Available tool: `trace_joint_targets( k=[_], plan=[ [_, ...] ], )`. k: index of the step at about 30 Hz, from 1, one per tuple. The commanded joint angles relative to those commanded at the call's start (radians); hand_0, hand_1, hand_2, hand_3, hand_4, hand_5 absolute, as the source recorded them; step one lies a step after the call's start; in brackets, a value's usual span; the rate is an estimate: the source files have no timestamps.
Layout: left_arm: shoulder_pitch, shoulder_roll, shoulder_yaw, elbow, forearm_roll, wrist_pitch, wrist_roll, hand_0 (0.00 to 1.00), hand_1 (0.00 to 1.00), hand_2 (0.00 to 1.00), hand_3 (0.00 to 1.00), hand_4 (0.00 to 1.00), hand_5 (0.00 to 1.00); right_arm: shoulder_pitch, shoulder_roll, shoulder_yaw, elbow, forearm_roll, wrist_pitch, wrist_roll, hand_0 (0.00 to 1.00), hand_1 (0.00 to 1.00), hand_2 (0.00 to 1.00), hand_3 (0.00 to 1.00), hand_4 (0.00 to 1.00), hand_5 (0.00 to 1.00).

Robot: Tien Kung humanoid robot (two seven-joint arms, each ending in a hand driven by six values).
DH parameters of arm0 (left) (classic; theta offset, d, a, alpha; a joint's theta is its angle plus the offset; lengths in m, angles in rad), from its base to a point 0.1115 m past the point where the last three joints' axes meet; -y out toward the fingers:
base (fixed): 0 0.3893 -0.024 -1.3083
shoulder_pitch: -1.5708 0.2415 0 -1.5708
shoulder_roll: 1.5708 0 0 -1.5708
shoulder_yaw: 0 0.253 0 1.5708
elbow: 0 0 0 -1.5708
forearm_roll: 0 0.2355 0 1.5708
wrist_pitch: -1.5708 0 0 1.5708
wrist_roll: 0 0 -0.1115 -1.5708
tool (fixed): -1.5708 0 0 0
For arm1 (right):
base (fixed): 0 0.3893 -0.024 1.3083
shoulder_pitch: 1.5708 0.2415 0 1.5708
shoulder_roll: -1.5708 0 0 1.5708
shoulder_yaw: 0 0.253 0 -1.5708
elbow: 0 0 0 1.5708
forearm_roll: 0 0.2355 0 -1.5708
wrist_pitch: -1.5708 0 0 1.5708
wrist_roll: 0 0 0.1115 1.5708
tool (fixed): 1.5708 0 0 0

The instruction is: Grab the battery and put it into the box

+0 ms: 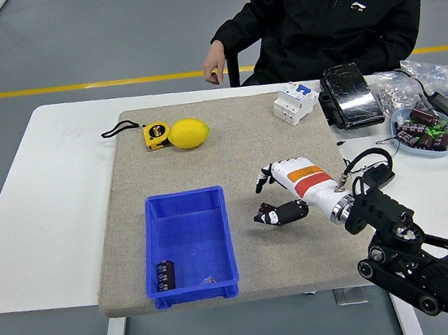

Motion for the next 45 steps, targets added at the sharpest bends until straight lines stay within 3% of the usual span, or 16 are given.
trace_joint_targets(
  k=[13, 14, 37, 38, 43, 45],
  plan=[
    [-0.006, -0.002, 0.017, 0.0, -0.014, 0.0, -0.003, 0.787, 0.772, 0.788, 0.615, 0.678, 0.607, -0.009, 0.017, -0.037, -0.064, 0.019, -0.036, 0.02, 0.405, 0.498, 0.531, 0.5, 0.92, 0.345],
    [-0.005, -0.002, 0.017, 0.0, -0.014, 0.0, -0.003, 0.786, 0.772, 0.788, 0.613, 0.678, 0.608, -0.009, 0.018, -0.041, -0.068, 0.021, -0.04, 0.022, 0.346, 0.454, 0.495, 0.5, 0.897, 0.317],
    [-0.003, -0.003, 0.006, 0.0, 0.007, -0.003, 0.002, 0.783, 0.771, 0.788, 0.612, 0.679, 0.612, -0.012, 0.027, -0.066, -0.108, 0.057, -0.069, 0.031, 0.308, 0.439, 0.484, 0.528, 0.857, 0.27],
    [-0.003, -0.003, 0.005, 0.0, 0.008, -0.003, 0.002, 0.782, 0.771, 0.787, 0.613, 0.677, 0.608, -0.012, 0.027, -0.068, -0.11, 0.057, -0.072, 0.032, 0.236, 0.411, 0.45, 0.482, 0.81, 0.217],
    [-0.003, -0.003, 0.004, 0.0, 0.012, -0.003, 0.002, 0.782, 0.771, 0.787, 0.613, 0.677, 0.608, -0.011, 0.027, -0.071, -0.125, 0.061, -0.089, 0.035, 0.236, 0.411, 0.45, 0.482, 0.81, 0.217],
    [-0.003, -0.003, 0.003, 0.0, 0.014, -0.003, 0.002, 0.782, 0.771, 0.787, 0.613, 0.677, 0.61, -0.01, 0.027, -0.073, -0.13, 0.058, -0.093, 0.033, 0.185, 0.385, 0.428, 0.451, 0.783, 0.187]
  ],
)
